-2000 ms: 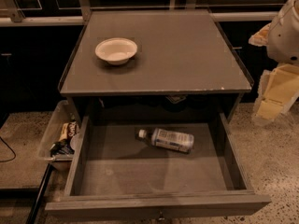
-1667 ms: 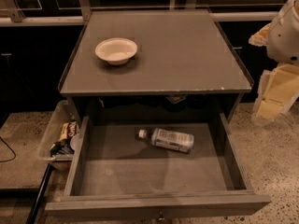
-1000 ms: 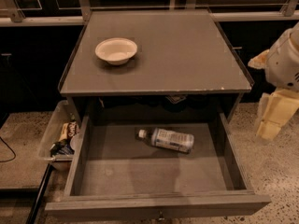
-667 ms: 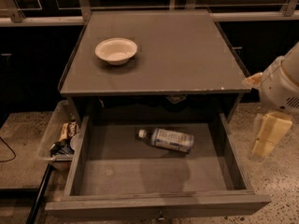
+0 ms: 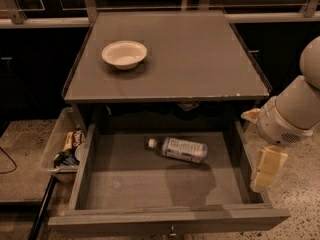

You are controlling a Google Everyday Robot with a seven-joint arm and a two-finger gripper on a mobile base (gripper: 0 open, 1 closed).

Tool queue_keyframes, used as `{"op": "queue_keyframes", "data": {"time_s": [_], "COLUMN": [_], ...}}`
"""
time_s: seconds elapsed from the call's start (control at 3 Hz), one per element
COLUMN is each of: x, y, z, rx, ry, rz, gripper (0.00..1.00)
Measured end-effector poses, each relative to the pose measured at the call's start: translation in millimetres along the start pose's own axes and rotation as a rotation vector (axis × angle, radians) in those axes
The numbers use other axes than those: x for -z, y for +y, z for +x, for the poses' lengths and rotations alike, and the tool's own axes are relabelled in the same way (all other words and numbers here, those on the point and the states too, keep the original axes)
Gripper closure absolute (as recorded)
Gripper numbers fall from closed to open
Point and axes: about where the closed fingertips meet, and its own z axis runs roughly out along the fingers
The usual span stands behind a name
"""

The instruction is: Pick blue plastic bottle from top drawer and place on counter

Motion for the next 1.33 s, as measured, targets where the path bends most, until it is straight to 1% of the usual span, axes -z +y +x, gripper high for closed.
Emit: {"op": "queue_keyframes", "data": {"time_s": [0.33,0.67,1.0,1.33], "x": [-0.2,-18.9,-56.1,-82.5], "y": [0.0,-0.4,-9.6,-22.7], "z": [-0.1,-5.5,-17.2,-28.0], "rx": [0.000,-0.001,0.023,0.051], "ry": [0.000,-0.033,-0.080,-0.134], "rz": [0.000,-0.033,-0.058,-0.045], "gripper": [0.00,0.00,0.00,0.00]}}
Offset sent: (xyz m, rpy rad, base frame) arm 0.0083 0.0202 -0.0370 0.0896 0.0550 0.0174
